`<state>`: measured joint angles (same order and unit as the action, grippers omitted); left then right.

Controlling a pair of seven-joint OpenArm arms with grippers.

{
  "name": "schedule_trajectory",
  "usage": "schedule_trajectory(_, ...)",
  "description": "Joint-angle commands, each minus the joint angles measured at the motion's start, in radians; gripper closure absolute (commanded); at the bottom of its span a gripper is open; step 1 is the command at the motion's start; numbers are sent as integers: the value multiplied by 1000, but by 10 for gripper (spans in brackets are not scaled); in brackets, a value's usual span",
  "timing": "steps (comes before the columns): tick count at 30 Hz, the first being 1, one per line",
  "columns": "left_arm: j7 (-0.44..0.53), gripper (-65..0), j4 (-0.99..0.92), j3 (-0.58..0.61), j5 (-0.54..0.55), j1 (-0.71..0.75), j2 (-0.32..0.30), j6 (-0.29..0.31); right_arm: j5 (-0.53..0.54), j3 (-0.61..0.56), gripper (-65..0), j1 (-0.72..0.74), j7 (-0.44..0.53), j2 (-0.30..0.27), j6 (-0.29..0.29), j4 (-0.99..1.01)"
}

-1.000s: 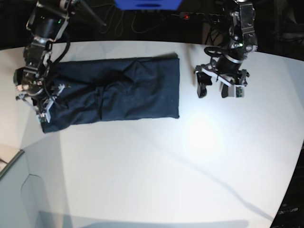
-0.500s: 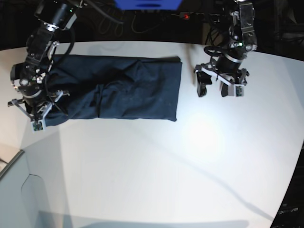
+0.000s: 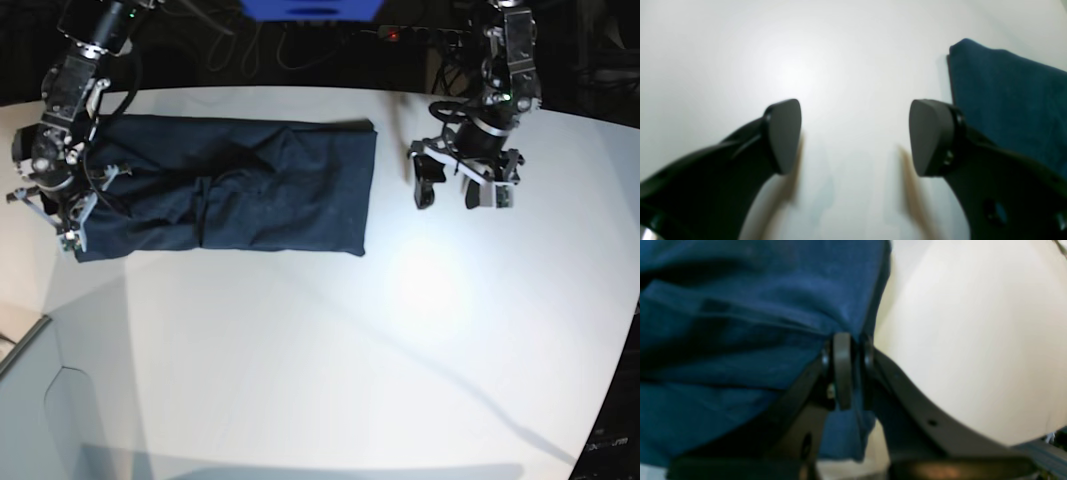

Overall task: Layout the t-shirt on the table in an organized manner, then fold the t-shirt properly
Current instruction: 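Adjust the strip end edge with the right gripper, squaring the rectangle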

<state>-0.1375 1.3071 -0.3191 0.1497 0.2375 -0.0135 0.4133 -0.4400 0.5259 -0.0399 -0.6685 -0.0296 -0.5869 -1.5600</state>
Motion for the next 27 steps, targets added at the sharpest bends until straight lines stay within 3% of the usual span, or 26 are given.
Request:
schedule_trajectory(1,25,-486,13,-1,9,-7,-3,5,-4,3,-64,11,3,-14,-5,-6)
schedule_trajectory(4,25,-486,13,-1,9,-7,-3,5,-4,1,-106,11,-29,-34,-5,23)
schedule_trajectory(10,25,-486,13,-1,9,-7,-3,5,-4,0,-298,11,-75,-48,-5,53)
schedule_trajectory(20,25,-486,13,-1,9,-2,-3,5,-3,7,-319,50,-78,-66,-6,56)
schedule_trajectory(27,25,-487,15,-1,9,3,-3,5,0,9,-444,74,-72,-65,-6,57)
